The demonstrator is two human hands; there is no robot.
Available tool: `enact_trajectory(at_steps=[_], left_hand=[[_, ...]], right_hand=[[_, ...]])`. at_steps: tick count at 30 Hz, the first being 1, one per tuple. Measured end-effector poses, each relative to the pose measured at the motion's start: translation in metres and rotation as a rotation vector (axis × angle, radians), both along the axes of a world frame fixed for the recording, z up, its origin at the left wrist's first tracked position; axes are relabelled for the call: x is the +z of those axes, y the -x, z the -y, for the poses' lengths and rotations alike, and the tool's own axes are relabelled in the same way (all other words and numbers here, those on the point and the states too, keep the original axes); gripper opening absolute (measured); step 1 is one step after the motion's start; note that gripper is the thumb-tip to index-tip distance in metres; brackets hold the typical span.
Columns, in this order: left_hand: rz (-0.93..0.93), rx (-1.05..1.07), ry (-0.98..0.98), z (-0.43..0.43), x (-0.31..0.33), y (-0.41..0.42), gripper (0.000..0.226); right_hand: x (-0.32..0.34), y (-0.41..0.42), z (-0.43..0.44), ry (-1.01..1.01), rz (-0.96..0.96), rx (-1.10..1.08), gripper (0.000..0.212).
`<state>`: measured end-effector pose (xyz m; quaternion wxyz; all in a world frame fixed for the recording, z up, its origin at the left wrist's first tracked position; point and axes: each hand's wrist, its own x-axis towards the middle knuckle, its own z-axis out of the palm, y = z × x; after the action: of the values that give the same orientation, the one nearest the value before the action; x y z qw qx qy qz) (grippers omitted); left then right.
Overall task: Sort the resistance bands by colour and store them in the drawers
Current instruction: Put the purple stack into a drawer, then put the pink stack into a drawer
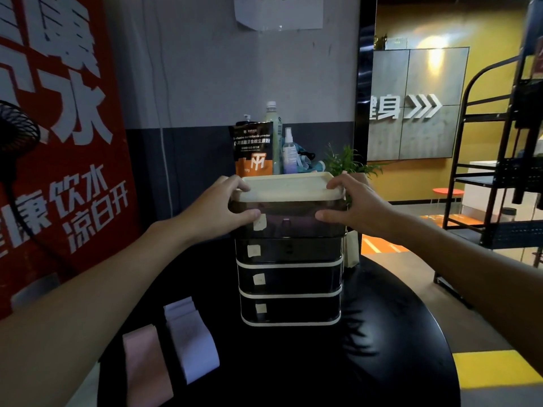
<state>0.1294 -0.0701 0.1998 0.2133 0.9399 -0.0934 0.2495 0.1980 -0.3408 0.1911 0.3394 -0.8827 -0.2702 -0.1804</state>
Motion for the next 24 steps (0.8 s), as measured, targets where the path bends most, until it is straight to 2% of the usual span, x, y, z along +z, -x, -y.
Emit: enact_trajectory(at_steps=[5,14,20,24], left_hand=[[0.101,0.043,0.024,-0.001,-0.008,-0.009,0.046],[0.213,0.069,0.019,0.000,-0.015,-0.021,0.044],[0.193,0.055,-0.003,-0.001,-0.015,-0.021,0.046],[0.132,0.014,0.136,-0.012,-0.023,-0.012,0.064]], right_hand=[[-0.005,-0.010,-0.005,-0.077,0.016,-0.003,0.050],[-0.012,-0.019,-0.009,-0.135,0.059,-0.052,0.051],[-0.012,-0.014,-0.008,-0.116,0.050,-0.063,0.053],[-0.019,0.000,-0.010,-0.052,0.149,-0.179,0.062]])
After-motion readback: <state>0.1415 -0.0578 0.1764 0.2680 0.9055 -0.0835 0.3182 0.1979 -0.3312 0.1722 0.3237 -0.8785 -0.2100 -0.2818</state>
